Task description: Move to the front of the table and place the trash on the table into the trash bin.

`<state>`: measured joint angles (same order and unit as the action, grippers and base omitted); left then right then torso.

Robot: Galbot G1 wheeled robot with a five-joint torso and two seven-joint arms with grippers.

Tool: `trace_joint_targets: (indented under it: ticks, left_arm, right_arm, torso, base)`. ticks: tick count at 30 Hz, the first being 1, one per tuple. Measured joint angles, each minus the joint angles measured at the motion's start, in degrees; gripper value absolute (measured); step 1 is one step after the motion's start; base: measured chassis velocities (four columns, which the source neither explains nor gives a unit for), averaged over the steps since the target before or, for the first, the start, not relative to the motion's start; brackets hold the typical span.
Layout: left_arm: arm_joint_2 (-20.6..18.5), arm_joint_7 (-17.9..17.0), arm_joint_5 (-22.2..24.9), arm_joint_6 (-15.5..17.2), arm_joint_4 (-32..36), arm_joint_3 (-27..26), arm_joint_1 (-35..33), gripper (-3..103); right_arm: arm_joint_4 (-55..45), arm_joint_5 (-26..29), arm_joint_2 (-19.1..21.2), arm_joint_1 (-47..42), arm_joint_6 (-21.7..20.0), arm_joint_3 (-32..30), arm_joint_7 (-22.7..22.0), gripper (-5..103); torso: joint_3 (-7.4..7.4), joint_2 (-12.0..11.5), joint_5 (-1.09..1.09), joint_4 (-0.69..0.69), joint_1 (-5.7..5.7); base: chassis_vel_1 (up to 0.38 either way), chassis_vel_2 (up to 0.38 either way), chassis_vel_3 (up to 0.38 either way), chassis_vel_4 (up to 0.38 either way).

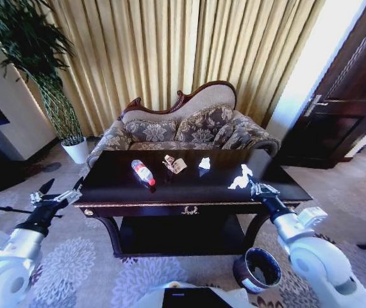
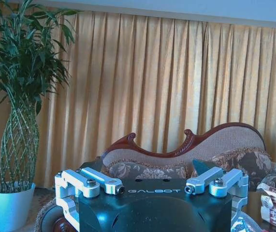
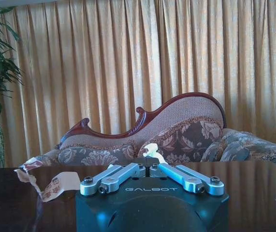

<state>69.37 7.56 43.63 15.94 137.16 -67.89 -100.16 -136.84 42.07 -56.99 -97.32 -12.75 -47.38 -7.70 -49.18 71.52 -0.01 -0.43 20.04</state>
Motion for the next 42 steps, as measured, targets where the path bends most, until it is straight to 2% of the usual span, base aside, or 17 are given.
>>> trace_joint_targets:
  ticks: [7, 10, 14, 20, 25, 29, 34, 37, 38, 42]
  left_arm:
    - [0.1, 0.0, -0.2, 0.5, 0.3, 0.0, -0.1, 100]
    - [-0.1, -0.1, -0.5, 1.8, 0.6, -0.3, -0.1, 100]
    - [-0.2, -0.1, -4.5, 2.6, 0.8, -0.4, 0.1, 100]
    - [0.0, -0.1, -6.8, 2.9, 1.1, -0.4, 0.1, 100]
    - [0.0, -0.2, -6.6, 2.9, 1.1, -0.5, 0.1, 100]
    - [0.2, -0.2, -5.9, 2.8, 1.2, -0.4, 0.0, 100]
    - [0.2, -0.2, -5.2, 2.7, 1.3, -0.4, 0.0, 100]
    - [0.1, -0.2, -4.7, 2.6, 1.4, -0.8, 0.0, 100]
    - [0.1, -0.2, -4.7, 2.6, 1.4, -0.8, 0.0, 100]
    - [0.2, -0.2, -4.5, 2.4, 1.4, -1.1, -0.1, 100]
  right_arm:
    - [-0.2, -0.1, -0.3, -0.2, 0.0, 0.1, 0.0, 0]
    - [-0.3, -0.2, -0.5, -0.2, -0.1, 0.1, 0.0, 0]
    - [-0.3, -0.6, -0.9, -0.5, -0.1, 0.1, 0.0, 0]
    - [-0.2, -0.8, -1.1, -0.8, -0.1, 0.0, 0.2, 0]
    - [0.1, -0.9, -1.3, -0.7, 0.6, 0.3, 0.6, 0]
    - [2.1, -3.3, -2.3, -0.8, 1.9, 0.4, 1.5, 0]
    - [8.7, -4.3, -3.1, -0.5, 2.3, 1.0, 2.2, 0]
    - [17.8, -5.4, -3.3, 1.7, 2.3, 2.0, 2.3, 0]
    - [17.8, -5.4, -3.3, 1.7, 2.3, 2.0, 2.3, 0]
    - [32.4, -6.2, -3.1, 6.3, 2.4, 3.7, 2.5, 0]
  torso:
    - [0.00, 0.0, 0.00, 0.00, 0.00]
    - [0.00, 0.0, 0.00, 0.00, -0.01]
    - [0.01, 0.0, 0.00, 0.00, -0.02]
    - [0.01, 0.0, 0.00, 0.00, -0.02]
    - [0.01, 0.0, 0.00, 0.00, -0.01]
    - [0.02, 0.0, 0.00, 0.00, -0.03]
    - [0.01, 0.0, 0.00, 0.00, -0.02]
    - [-0.01, 0.0, 0.01, 0.00, 0.02]
    - [-0.01, 0.0, 0.01, 0.00, 0.02]
    - [0.00, 0.0, 0.02, -0.01, 0.00]
  base:
    - [0.111, -0.111, -0.121, 0.108]
    - [0.151, -0.140, -0.147, 0.131]
    - [0.154, -0.148, -0.148, 0.134]
    - [0.124, -0.128, -0.135, 0.121]
    - [0.119, -0.116, -0.115, 0.115]
    - [0.066, -0.064, -0.071, 0.069]
    - [0.000, 0.000, 0.000, 0.000]
    - [0.000, 0.000, 0.000, 0.000]
    - [0.000, 0.000, 0.000, 0.000]
    - [0.000, 0.000, 0.000, 0.000]
